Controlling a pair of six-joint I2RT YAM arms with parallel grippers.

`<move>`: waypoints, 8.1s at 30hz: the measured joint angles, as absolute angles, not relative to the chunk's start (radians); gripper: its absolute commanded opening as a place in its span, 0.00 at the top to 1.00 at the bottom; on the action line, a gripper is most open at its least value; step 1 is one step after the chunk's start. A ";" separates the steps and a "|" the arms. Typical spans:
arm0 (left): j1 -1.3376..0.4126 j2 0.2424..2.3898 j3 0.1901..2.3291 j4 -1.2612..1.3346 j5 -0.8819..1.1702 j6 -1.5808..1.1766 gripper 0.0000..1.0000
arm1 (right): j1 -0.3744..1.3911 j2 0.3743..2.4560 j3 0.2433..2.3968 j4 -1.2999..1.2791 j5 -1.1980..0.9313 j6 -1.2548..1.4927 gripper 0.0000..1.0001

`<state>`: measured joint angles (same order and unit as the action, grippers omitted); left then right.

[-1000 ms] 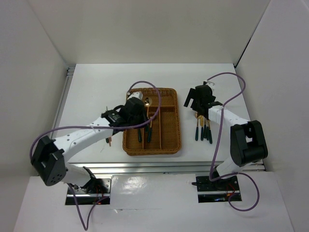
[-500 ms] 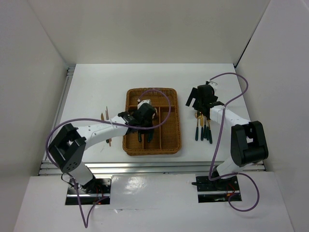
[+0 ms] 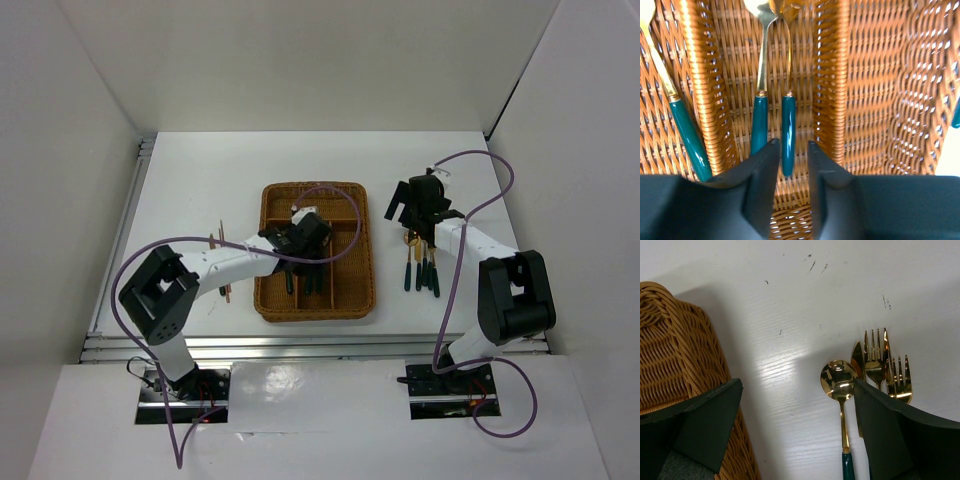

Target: Sort the eating utensils into containers

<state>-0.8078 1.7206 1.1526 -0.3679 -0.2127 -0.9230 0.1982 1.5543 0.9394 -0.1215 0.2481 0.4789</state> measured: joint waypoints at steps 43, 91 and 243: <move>-0.131 1.191 0.680 -0.436 -0.251 -0.797 0.32 | 0.198 1.554 0.939 -0.120 0.201 0.487 0.00; -0.125 1.491 0.765 -0.395 -0.321 -0.732 0.73 | 0.198 1.567 0.939 -0.120 0.201 0.487 0.00; -0.721 1.295 1.113 -0.412 -0.384 -0.731 0.00 | 0.170 1.443 0.710 -0.315 0.075 0.553 0.39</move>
<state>-0.7208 1.2945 1.1126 -0.4118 -0.3840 -0.7311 0.1696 1.4433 0.7101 -0.3145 0.0750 0.5529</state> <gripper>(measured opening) 0.999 0.627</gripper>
